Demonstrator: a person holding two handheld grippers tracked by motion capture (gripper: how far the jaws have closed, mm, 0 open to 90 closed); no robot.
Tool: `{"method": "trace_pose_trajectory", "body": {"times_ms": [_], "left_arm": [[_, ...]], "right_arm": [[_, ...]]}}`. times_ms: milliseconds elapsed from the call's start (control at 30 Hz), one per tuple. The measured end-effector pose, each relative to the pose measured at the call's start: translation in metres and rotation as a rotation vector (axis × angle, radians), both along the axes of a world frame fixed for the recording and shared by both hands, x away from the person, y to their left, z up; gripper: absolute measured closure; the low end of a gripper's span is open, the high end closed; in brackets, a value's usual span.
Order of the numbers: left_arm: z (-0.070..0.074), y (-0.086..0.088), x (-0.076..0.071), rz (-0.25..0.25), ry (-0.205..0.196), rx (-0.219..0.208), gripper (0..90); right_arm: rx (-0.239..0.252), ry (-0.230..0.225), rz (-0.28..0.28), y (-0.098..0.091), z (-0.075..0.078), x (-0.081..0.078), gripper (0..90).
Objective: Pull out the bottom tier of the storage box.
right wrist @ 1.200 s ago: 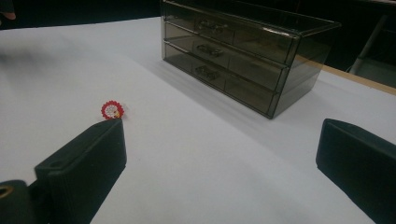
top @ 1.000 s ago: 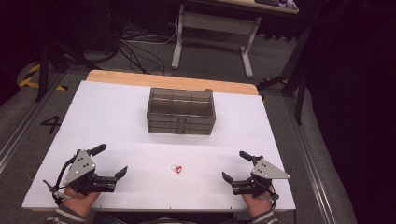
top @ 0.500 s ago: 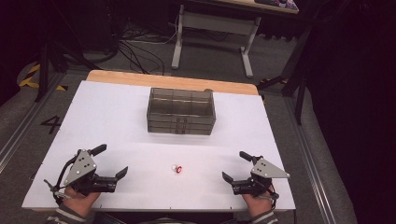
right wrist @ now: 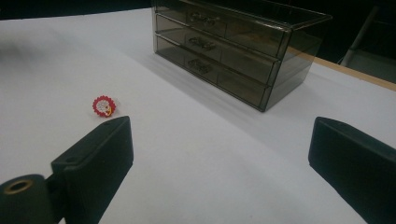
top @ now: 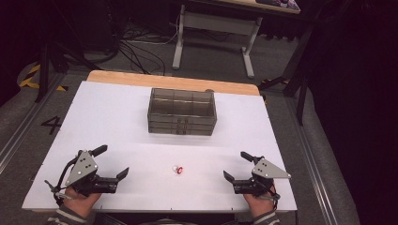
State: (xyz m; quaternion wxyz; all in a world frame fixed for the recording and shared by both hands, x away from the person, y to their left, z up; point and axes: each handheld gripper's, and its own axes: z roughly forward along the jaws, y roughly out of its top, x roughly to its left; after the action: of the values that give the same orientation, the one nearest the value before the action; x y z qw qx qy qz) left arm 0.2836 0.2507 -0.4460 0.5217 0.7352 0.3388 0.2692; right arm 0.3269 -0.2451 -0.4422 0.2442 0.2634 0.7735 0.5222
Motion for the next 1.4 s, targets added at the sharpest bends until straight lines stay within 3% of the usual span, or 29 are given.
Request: {"method": "trace_pose_trajectory", "body": {"times_ms": [433,900,1400], "left_arm": [[0.0,-0.001,0.0,-0.001,0.007,0.001,0.5],[-0.001,-0.001,0.002,-0.006,0.01,0.012,0.5],[-0.001,-0.002,0.001,-0.007,0.01,0.011,0.5]], "right_arm": [[-0.031,0.02,0.028,0.024,0.011,0.01,11.9],[-0.067,0.028,0.074,0.052,0.015,0.021,12.1],[-0.085,0.035,0.088,0.072,0.016,0.031,12.4]]}}
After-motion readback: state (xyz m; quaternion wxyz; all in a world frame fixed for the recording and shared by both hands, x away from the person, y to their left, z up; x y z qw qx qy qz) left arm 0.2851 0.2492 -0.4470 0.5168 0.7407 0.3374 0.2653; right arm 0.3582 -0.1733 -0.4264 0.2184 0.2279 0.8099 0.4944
